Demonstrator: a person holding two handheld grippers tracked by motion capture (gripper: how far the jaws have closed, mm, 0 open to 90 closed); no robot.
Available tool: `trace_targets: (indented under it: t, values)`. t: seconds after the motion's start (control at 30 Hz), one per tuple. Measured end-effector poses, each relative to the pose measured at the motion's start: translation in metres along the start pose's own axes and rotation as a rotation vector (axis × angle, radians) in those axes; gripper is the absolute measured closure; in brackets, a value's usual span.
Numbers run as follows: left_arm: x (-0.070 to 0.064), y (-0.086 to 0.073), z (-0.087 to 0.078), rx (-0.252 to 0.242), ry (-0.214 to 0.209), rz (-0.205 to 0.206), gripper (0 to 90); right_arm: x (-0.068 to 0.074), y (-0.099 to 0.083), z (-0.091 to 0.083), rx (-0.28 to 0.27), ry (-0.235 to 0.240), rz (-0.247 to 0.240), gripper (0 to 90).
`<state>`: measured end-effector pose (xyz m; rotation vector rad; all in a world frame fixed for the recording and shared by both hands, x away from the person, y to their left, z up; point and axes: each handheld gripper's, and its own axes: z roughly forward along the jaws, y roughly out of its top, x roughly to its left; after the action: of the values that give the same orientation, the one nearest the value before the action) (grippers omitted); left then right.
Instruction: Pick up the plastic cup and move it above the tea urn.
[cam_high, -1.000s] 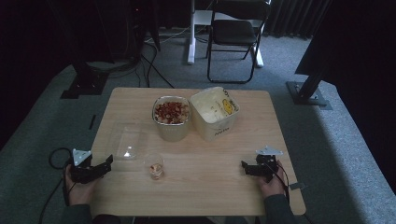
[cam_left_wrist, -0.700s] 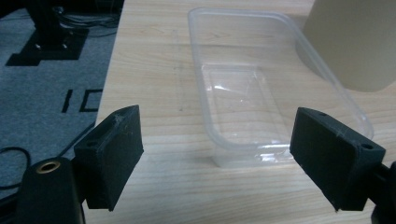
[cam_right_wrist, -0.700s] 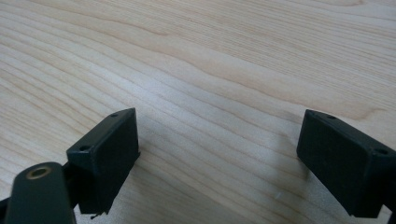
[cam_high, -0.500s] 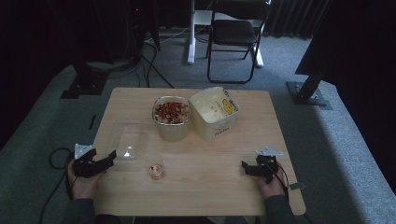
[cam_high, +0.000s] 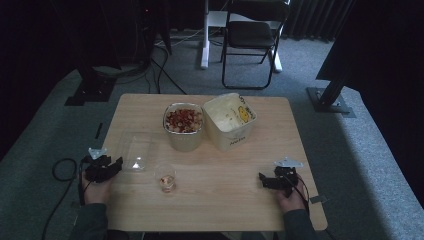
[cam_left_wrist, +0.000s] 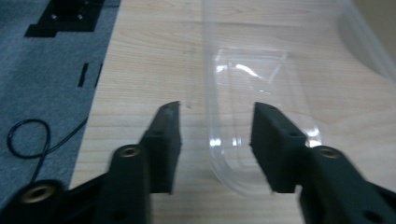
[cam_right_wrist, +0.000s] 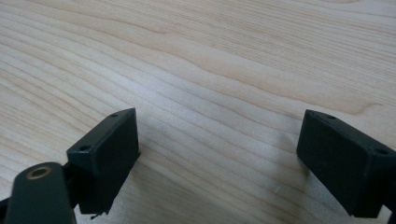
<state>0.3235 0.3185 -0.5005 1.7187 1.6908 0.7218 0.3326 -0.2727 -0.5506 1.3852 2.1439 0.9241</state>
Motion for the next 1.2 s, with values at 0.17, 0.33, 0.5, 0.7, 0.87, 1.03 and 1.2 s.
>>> trace_targets:
  t: [0.17,0.33,0.5,0.7,0.87,1.03,1.2]
  values:
    - [0.008,0.009,0.012,0.022,0.004,-0.03,72.3,0.0,0.0,0.0,0.0,0.0,0.001,12.6]
    - [0.014,0.017,0.022,0.041,0.002,-0.031,78.2,0.001,0.0,0.0,0.001,-0.001,0.002,12.6]
    - [0.019,0.019,0.021,0.049,-0.014,-0.063,53.7,0.001,-0.001,-0.001,0.002,-0.002,0.005,12.6]
    - [0.02,0.004,-0.002,0.041,-0.017,-0.115,47.3,0.001,-0.001,-0.001,0.0,-0.003,0.002,12.6]
    - [0.025,0.0,0.0,0.076,-0.032,-0.126,59.2,0.001,-0.001,-0.001,0.0,-0.002,0.002,12.6]
    - [0.027,0.007,0.01,0.101,-0.024,-0.104,78.3,0.001,-0.001,-0.001,0.0,-0.002,0.002,12.6]
    - [0.028,0.022,0.018,0.075,-0.054,-0.08,82.7,0.001,-0.001,-0.001,0.001,-0.002,0.003,12.6]
